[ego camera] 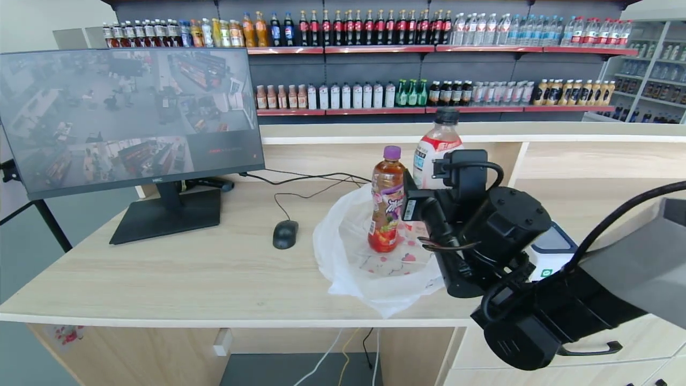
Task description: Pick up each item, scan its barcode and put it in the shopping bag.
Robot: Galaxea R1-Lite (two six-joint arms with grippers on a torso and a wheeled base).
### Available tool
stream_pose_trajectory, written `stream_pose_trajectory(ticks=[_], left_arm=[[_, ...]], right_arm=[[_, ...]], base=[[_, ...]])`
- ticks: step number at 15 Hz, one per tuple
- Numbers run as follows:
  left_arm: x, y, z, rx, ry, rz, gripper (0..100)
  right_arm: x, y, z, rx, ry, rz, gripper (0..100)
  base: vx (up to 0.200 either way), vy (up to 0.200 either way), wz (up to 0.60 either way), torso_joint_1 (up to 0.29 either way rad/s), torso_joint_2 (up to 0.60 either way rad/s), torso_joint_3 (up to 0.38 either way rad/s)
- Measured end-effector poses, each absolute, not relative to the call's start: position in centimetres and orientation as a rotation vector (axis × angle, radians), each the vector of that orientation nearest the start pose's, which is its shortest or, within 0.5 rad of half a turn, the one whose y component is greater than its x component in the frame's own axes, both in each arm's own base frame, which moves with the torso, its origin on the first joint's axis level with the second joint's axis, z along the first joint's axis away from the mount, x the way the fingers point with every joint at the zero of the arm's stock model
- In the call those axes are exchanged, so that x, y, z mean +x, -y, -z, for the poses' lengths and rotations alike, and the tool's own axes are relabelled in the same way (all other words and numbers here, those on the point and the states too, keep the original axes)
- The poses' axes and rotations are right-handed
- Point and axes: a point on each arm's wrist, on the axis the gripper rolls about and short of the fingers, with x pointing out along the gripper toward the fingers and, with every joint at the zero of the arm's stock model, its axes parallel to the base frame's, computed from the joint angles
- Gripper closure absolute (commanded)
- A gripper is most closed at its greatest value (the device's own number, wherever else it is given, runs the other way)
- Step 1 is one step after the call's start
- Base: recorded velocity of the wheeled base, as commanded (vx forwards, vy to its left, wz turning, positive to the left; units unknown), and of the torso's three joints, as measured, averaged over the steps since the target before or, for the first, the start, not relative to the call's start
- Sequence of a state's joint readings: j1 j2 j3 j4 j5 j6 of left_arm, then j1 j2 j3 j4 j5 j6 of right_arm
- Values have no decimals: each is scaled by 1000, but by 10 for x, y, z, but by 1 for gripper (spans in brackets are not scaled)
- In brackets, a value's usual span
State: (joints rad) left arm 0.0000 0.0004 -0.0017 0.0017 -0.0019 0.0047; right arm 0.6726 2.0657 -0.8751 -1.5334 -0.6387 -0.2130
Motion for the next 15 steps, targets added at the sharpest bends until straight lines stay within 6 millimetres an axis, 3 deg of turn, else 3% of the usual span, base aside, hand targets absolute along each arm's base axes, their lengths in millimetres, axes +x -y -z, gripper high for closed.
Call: stream_pose_trajectory(ticks=[7,12,15], left_arm=[[-23,0,-76,5,0,2,0],[-23,0,-76,5,0,2,0],[-23,0,-76,4,0,2,0]], right_arm=[[326,-213,-125,-67,217,47,100],[342,-193,-115,-90,203,105,100],[350,-193,-111,-69,208,109,100]], base=[[0,0,0,0,0,0],[0,0,0,0,0,0],[0,0,0,0,0,0]])
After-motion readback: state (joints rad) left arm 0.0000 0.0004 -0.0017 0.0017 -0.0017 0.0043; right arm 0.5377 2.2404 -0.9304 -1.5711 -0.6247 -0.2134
